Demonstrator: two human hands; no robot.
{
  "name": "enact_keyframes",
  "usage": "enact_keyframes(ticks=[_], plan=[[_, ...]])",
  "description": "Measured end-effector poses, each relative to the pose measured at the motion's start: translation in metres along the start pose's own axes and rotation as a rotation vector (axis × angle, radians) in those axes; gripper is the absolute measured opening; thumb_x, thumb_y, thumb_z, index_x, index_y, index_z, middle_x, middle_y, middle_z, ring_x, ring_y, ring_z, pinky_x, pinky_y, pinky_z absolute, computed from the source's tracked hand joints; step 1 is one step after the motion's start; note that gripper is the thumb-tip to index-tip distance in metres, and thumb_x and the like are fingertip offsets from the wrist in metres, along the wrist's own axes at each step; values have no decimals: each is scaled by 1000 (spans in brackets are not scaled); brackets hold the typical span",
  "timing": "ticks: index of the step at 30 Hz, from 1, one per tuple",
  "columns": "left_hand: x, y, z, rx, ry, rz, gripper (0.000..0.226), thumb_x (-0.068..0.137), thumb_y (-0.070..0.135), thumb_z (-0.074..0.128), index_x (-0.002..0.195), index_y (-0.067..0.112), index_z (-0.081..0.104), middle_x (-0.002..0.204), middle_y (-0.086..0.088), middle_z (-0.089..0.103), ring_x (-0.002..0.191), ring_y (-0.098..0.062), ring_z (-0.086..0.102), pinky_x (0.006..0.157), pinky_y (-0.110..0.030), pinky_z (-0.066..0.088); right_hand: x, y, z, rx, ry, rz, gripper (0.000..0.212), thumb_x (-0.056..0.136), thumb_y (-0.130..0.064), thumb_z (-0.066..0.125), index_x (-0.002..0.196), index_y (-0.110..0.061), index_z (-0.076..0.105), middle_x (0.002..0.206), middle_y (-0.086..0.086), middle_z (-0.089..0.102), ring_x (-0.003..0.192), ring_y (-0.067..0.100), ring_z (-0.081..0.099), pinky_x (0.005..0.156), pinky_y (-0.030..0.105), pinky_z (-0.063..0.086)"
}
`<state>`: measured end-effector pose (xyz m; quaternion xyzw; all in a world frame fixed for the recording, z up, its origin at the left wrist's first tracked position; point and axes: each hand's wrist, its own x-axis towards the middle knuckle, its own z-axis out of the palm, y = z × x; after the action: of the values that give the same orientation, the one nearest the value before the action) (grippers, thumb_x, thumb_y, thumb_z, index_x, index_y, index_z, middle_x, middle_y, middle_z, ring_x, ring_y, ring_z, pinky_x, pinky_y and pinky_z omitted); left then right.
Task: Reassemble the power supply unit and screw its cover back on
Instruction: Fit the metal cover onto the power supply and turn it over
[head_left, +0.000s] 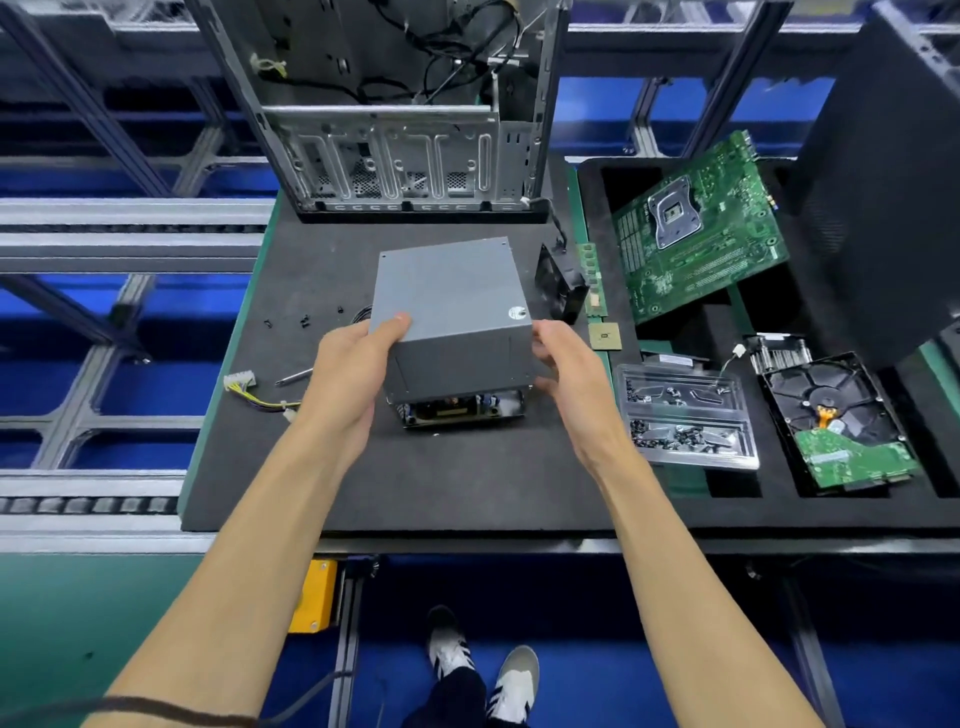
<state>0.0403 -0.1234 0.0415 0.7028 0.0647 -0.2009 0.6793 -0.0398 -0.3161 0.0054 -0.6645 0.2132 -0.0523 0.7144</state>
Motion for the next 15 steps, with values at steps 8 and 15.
enact_keyframes(ticks=[8, 15], plan=[[0, 2, 8, -73, -64, 105, 19, 100, 19, 56, 100, 11, 74, 110, -2, 78, 109, -18, 72, 106, -42, 49, 6, 5, -7, 69, -92, 4, 49, 93, -61, 45, 102, -27, 79, 99, -19, 75, 103, 1, 65, 112, 43, 43], [-11, -6, 10, -111, -55, 184, 24, 105, 14, 49, 117, 5, 68, 118, -4, 75, 116, -19, 68, 107, -39, 48, 4, -4, -6, -10, -123, 22, 65, 78, -75, 54, 114, -26, 77, 110, -13, 76, 107, 4, 66, 103, 36, 46]])
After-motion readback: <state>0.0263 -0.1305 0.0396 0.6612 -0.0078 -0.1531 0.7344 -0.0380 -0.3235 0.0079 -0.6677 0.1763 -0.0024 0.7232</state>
